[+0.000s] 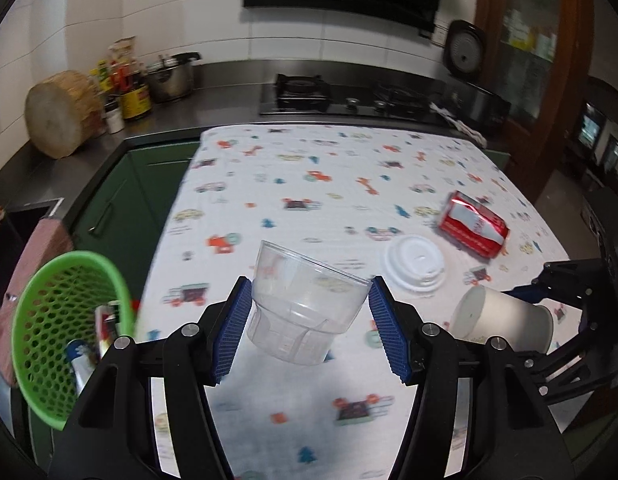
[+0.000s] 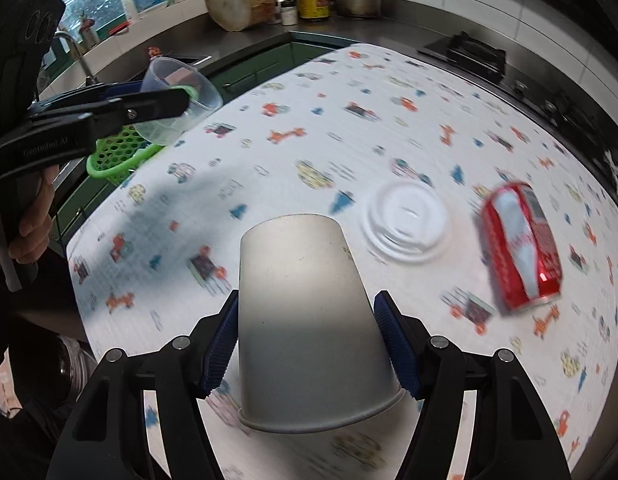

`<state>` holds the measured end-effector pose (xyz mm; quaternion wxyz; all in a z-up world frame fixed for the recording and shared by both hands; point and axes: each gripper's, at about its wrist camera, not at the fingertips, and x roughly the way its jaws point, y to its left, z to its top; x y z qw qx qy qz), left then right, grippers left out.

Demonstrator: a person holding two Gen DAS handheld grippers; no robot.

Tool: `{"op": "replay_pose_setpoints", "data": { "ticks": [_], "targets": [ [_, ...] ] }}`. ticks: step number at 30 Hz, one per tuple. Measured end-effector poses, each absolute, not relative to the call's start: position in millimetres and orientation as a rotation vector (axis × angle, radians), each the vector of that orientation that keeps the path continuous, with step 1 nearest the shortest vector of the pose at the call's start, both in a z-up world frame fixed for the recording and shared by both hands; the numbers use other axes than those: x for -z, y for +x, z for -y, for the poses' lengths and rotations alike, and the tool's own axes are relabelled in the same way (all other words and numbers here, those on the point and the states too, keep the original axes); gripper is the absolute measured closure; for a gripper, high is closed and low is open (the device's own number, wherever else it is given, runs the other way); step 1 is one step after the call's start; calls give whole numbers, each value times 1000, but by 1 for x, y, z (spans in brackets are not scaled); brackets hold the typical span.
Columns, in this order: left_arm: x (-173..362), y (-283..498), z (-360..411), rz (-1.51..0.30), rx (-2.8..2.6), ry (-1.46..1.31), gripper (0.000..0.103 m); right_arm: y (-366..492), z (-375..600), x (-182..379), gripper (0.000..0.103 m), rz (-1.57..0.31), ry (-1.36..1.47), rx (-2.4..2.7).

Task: Collect trash
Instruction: 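Carry the clear cup and white paper cup into the green basket and release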

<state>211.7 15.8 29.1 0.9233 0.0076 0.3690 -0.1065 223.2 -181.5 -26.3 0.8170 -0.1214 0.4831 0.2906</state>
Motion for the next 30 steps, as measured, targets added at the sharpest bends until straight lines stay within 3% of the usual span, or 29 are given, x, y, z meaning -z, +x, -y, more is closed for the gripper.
{"op": "replay_pose_setpoints", "data": {
  "ticks": [16, 30],
  "targets": [
    [-23, 197, -181, -759, -41, -97, 43, 235, 49, 7, 39, -990, -313, -738],
    [8, 187, -273, -811, -178, -193, 43, 260, -58, 5, 39, -985, -309, -811]
  ]
}}
